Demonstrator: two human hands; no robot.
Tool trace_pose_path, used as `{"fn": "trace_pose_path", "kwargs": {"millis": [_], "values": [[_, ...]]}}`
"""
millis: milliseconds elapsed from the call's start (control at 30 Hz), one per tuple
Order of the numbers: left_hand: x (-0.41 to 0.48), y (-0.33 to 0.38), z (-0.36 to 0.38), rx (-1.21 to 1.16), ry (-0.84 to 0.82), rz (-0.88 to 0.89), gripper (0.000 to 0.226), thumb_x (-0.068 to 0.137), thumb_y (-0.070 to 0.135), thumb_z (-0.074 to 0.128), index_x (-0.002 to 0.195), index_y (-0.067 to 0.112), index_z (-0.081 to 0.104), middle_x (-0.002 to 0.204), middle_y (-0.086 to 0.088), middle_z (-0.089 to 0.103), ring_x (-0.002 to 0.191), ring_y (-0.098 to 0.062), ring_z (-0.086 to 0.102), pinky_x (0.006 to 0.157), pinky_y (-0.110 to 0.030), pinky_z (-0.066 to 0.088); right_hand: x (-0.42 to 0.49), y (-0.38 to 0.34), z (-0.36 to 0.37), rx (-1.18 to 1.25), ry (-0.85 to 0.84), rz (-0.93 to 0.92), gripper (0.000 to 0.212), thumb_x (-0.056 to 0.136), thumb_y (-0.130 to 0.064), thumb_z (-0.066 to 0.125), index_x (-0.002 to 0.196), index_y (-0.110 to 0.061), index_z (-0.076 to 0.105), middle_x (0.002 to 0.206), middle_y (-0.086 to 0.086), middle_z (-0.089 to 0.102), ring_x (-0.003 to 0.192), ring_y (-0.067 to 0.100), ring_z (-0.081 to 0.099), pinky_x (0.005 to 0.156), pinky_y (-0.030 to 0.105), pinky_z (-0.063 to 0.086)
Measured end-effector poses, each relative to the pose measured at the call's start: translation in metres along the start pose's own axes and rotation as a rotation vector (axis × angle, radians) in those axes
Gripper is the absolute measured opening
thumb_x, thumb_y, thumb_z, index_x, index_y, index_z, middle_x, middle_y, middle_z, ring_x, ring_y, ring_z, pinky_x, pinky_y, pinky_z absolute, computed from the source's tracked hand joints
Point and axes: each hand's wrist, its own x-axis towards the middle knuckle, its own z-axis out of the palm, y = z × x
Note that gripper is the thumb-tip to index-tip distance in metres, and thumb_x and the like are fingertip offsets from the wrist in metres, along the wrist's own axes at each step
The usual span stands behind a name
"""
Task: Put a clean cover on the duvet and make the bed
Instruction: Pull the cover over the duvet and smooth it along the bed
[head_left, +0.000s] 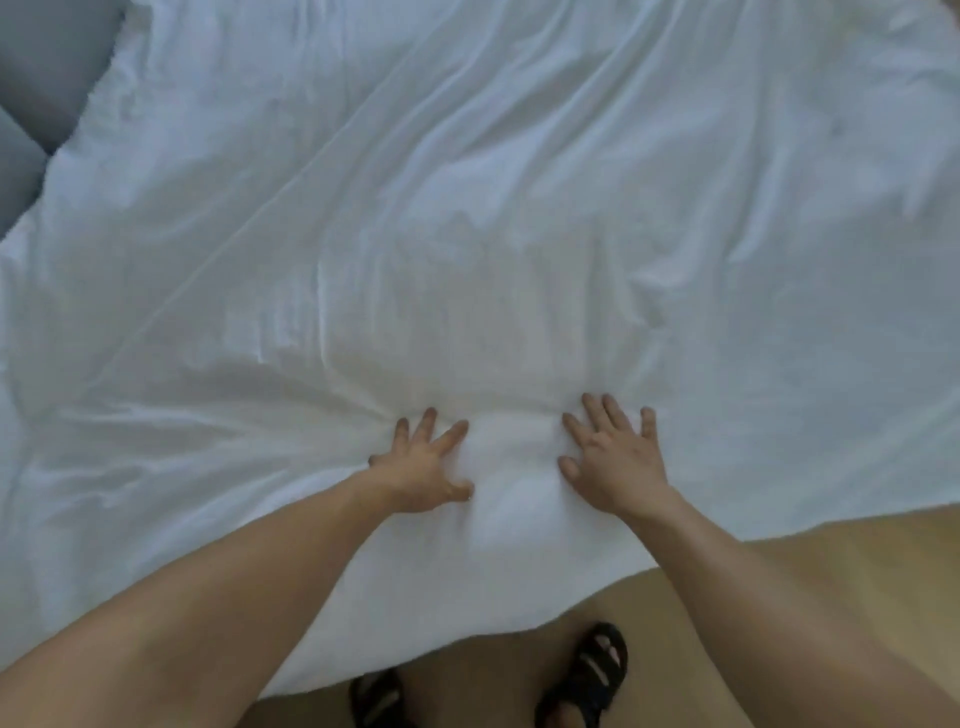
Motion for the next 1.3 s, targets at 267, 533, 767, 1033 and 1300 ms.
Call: {"fn": "trace_pose_path", "kwargs": {"millis": [267,533,767,1033,1300], "values": [[0.015,0.211,0.048,0.297,-0.025,0.362,0.126,0.069,0.081,0.062,0.151,0.039,-0.025,0.16,0.003,-0.034,0.148,-0.03,-0.028,0.118,-0.065,0.005,-0.059,0.177,0.056,0.373,0.177,0.351,0.068,0.098,-0.058,0.03,0.158,-0.033,0.008,0.166,-0.003,-0.009,0.152,0.016,-0.015,0.117,0.059,-0.003],[0.053,0.35,0.083,0.551,0.102,0.326,0.127,0.083,0.021,0.072,0.142,0.039,-0.039,0.16,-0.011,-0.029,0.147,-0.046,-0.018,0.11,-0.072,0.018,-0.084,0.302,0.097,1.356,0.232,0.709,0.098,0.09,-0.054,0.062,0.159,-0.022,0.001,0.165,0.007,0.01,0.149,0.027,0.024,0.116,0.045,0.03],[0.092,0.351,0.026,0.404,-0.035,0.176,0.098,0.077,0.037,0.069,0.155,0.036,0.009,0.153,-0.002,0.042,0.133,-0.03,0.047,0.104,-0.041,0.044,-0.052,0.349,0.091,1.624,0.286,0.742,0.094,0.089,-0.052,0.065,0.158,-0.028,0.006,0.158,0.004,0.03,0.138,0.029,0.04,0.111,0.048,0.04],[0.112,0.386,0.01,0.349,-0.383,0.053,0.125,0.075,0.072,0.066,0.157,0.02,-0.014,0.165,-0.01,0.012,0.148,-0.033,0.024,0.119,-0.043,0.024,-0.004,0.407,0.058,1.898,0.246,0.924,0.067,0.092,-0.034,0.065,0.147,-0.007,0.037,0.118,0.013,0.065,0.071,0.018,0.067,0.051,0.027,0.04],[0.156,0.517,-0.061,0.255,-0.118,0.235,0.07,0.09,0.065,0.054,0.139,0.015,0.05,0.141,-0.01,0.055,0.121,-0.027,0.056,0.094,-0.03,0.044,0.013,0.523,0.016,1.74,0.476,1.019,0.077,0.094,-0.04,0.061,0.157,-0.015,0.023,0.153,0.007,0.037,0.118,0.031,0.053,0.106,0.046,0.044]]}}
